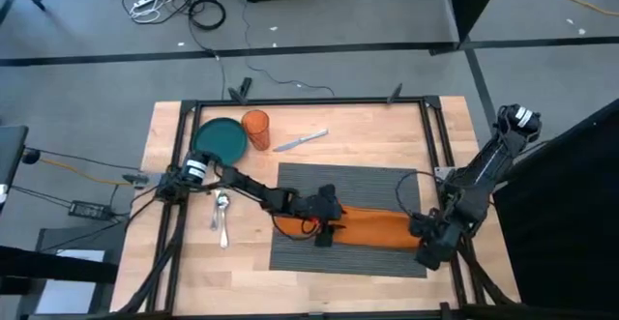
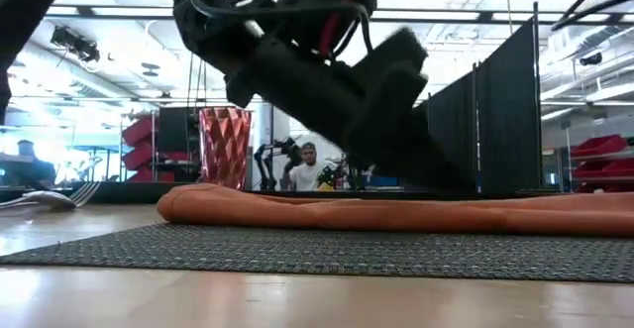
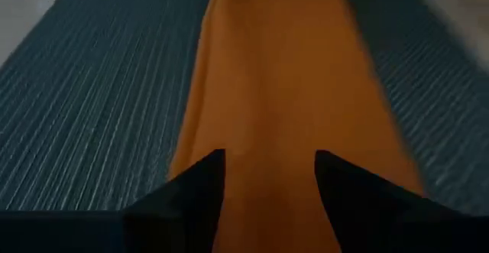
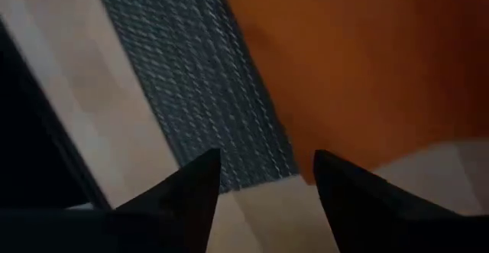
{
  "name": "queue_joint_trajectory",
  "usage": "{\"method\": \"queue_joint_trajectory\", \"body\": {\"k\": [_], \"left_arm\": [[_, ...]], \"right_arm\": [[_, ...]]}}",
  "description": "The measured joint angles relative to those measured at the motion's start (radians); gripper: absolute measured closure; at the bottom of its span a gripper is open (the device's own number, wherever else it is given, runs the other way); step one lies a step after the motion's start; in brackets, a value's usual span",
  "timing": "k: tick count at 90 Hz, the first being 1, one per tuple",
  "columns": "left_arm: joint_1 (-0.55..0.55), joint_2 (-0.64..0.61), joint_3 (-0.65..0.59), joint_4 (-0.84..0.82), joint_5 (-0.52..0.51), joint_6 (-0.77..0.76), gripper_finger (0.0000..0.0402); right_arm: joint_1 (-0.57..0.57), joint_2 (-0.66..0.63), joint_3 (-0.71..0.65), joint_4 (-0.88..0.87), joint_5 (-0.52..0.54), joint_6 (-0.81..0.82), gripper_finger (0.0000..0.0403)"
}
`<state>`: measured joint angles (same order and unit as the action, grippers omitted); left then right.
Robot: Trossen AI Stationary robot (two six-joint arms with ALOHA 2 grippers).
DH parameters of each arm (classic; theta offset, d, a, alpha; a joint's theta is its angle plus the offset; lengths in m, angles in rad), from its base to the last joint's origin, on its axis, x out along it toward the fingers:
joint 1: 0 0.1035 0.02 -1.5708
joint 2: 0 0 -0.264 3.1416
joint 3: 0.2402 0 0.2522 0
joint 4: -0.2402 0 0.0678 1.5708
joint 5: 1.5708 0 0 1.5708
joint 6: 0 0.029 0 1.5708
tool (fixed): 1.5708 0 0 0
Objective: Set table place
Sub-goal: Fold the orange table napkin on the black placemat
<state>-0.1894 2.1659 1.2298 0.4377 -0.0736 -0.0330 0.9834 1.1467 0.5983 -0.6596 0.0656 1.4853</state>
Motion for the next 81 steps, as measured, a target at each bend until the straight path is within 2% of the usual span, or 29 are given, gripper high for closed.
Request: {"method": "queue_joint_trajectory", "body": {"k": [19, 33, 56, 81], "left_arm": [[-0.002, 0.054, -0.003, 0.049, 0.024, -0.015, 0.0216], [-0.002, 0.055, -0.014, 0.053, 0.023, -0.027, 0.0216], [-0.002, 0.055, -0.015, 0.063, 0.023, -0.027, 0.0216], [-0.002, 0.055, -0.015, 0.062, 0.022, -0.027, 0.0216]], "right_arm": [[0.027, 0.013, 0.0, -0.05, -0.034, 0.056, 0.0218], [0.027, 0.01, 0.0, -0.061, -0.103, 0.075, 0.0218], [0.033, 0.012, 0.0, -0.075, 0.092, 0.32, 0.022], [0.077, 0.048, -0.047, -0.077, 0.147, 0.553, 0.0232]]}}
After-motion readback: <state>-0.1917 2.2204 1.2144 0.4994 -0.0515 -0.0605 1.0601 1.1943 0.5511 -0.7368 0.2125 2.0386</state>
